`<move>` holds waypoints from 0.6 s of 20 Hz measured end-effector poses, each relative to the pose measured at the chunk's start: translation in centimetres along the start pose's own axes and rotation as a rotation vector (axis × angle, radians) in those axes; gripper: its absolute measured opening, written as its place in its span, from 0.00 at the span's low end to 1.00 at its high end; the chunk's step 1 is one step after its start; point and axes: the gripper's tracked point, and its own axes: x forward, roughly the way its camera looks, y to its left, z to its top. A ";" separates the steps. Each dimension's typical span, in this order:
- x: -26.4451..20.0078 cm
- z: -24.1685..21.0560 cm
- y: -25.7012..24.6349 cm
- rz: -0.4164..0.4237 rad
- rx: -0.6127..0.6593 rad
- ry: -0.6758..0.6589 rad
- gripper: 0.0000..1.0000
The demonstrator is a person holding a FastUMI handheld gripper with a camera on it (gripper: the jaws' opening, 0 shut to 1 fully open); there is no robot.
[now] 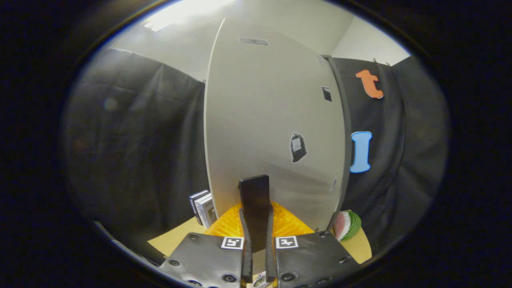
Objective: Open the shoe cabinet door, grab the shoes and put them into the shoe cabinet, then close the shoe cabinet door.
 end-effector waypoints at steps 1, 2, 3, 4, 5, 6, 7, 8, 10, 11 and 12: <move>-0.6 0.1 -0.6 -0.012 0.005 -0.002 0.14; -1.0 0.2 -1.2 -0.022 0.014 -0.002 0.14; -1.4 0.3 -1.9 -0.032 0.020 0.001 0.14; -1.8 0.3 -2.6 -0.046 0.021 0.006 0.14; -2.3 0.4 -3.2 -0.066 0.013 0.007 0.14; -2.7 0.4 -3.8 -0.087 0.003 0.005 0.14; -3.0 0.5 -4.4 -0.106 -0.005 0.008 0.13; -3.2 0.4 -5.0 -0.120 -0.006 0.009 0.13; -3.7 0.4 -6.0 -0.138 0.002 0.014 0.13; -3.9 0.5 -6.5 -0.147 0.006 0.013 0.13; -4.3 0.4 -7.1 -0.159 0.007 0.013 0.13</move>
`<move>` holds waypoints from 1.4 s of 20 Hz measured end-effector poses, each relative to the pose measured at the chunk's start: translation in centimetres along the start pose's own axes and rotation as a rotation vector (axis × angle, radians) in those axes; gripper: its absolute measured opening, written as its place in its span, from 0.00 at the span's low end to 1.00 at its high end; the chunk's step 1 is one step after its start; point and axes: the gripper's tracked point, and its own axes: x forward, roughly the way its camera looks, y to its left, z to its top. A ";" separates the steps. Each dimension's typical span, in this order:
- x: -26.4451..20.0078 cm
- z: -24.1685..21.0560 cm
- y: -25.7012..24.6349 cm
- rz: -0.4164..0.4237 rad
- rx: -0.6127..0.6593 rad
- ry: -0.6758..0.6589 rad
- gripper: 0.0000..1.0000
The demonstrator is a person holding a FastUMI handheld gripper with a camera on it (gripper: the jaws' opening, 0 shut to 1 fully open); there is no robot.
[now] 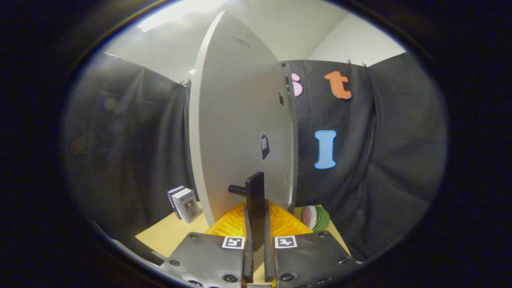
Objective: Open the shoe cabinet door, grab the shoes and put them into the shoe cabinet, then close the shoe cabinet door.
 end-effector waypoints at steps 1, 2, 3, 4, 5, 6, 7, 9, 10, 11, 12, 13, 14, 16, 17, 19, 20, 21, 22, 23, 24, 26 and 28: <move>-0.1 0.0 -0.7 -0.015 -0.001 -0.001 0.13; -0.3 0.1 -1.3 -0.029 -0.002 -0.001 0.12; -0.2 0.1 -1.9 -0.036 0.000 -0.002 0.12; -0.3 0.2 -2.3 -0.038 0.005 -0.006 0.12; -0.1 0.2 -2.7 -0.031 0.012 -0.006 0.12; -0.1 0.2 -2.9 -0.021 0.019 -0.006 0.12; -0.1 0.2 -3.3 -0.013 0.028 -0.004 0.12; -0.1 0.3 -4.0 -0.013 0.034 0.002 0.11; -0.1 0.3 -4.5 -0.022 0.036 0.000 0.10; -0.1 0.4 -5.1 -0.037 0.038 0.001 0.09; -0.2 0.3 -5.9 -0.052 0.041 0.001 0.07; -0.1 0.5 -6.3 -0.053 0.056 -0.004 0.06; -0.1 0.4 -6.5 -0.047 0.067 -0.001 0.05; 0.2 0.4 -6.9 -0.036 0.084 0.001 0.04; 0.1 0.5 -6.7 -0.024 0.079 0.002 0.04; -0.1 0.4 -6.9 -0.014 0.048 -0.004 0.05; -0.2 0.3 -7.0 -0.017 0.036 -0.002 0.05; -0.5 0.3 -7.0 -0.020 0.032 -0.004 0.07; -0.7 0.4 -7.2 -0.022 0.035 -0.007 0.07; -1.0 0.5 -7.2 -0.027 0.038 -0.008 0.07; -1.5 0.5 -7.4 -0.039 0.036 -0.015 0.08; -2.7 0.7 -7.7 -0.083 0.023 -0.031 0.07; -4.0 0.9 -8.0 -0.146 0.004 -0.059 0.06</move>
